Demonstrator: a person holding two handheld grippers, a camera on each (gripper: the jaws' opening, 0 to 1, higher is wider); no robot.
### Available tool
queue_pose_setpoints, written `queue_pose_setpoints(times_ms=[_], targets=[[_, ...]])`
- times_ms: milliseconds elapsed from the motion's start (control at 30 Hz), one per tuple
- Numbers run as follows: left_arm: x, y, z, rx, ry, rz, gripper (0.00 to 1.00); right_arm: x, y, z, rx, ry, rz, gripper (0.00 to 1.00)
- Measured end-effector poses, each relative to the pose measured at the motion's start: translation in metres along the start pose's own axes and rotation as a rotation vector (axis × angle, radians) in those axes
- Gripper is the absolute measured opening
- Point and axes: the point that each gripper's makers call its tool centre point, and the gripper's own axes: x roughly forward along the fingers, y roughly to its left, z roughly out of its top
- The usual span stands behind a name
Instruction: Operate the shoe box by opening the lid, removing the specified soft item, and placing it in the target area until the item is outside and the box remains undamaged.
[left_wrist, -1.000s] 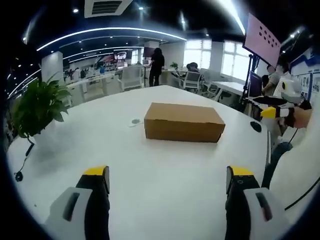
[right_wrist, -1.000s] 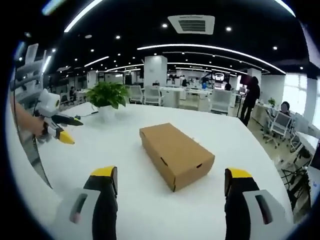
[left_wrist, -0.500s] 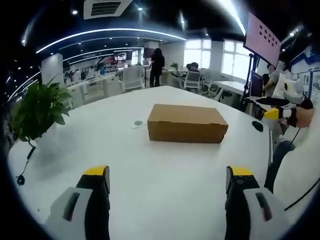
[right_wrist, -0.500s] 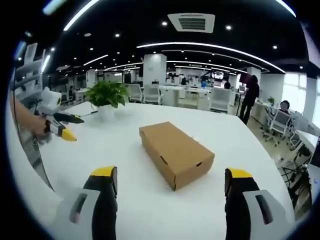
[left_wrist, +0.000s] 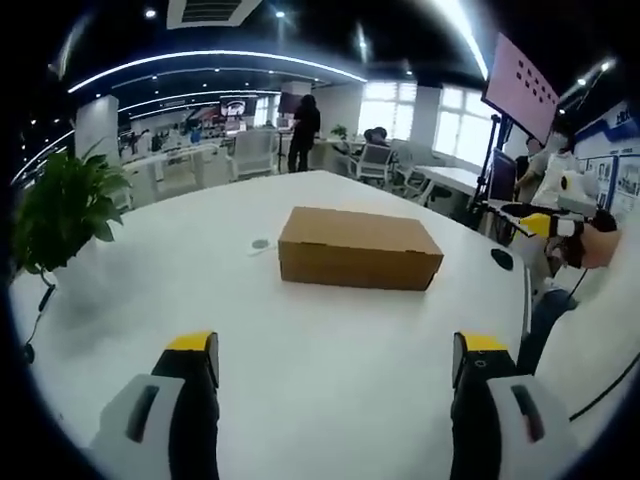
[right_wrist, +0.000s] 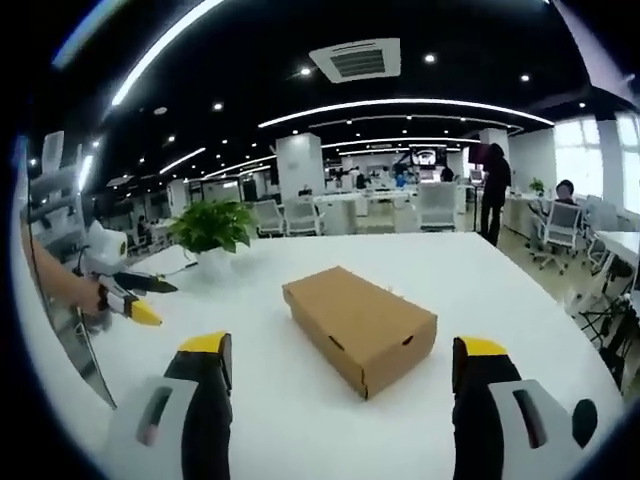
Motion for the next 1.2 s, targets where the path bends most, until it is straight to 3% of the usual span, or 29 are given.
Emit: queue_pose_setpoints(times_ms=[233,367,433,500,733,800,867,1200], targets=[[0.005,0.001,-0.003,-0.006,0.003,0.001,0.99,0.000,0.001,-0.007,0.029,0.025,0.005,0.94],[0.003,0.001,0.002,0.000,-0.036,-0.005,0.88,0.000,0.001,-0.012,0.021,0.035,0.004,0.95],[0.003,0.003,0.004,-0.016,-0.048,-0.006,0.93,0.001,0.001,-0.016,0.028,0.046,0.008,0.96],[0.005,0.006,-0.003,-0.046,-0.007,0.004,0.98,0.001,0.002,-0.018,0.034,0.053,0.012,0.97],[0.007,0.010,-0.003,-0.050,-0.012,0.003,0.97,0.004,0.004,-0.013,0.060,0.032,0.017,0.96],[0.009,0.012,-0.005,-0.049,-0.003,0.001,0.98,0.003,0.008,-0.007,0.070,-0.014,0.044,0.89],[0.011,0.012,-0.005,-0.050,0.001,-0.002,0.99,0.002,0.008,-0.006,0.080,-0.017,0.044,0.88],[0.015,0.024,0.005,0.016,0.008,0.012,0.99,0.005,0.014,-0.015,0.080,0.035,0.047,0.92]])
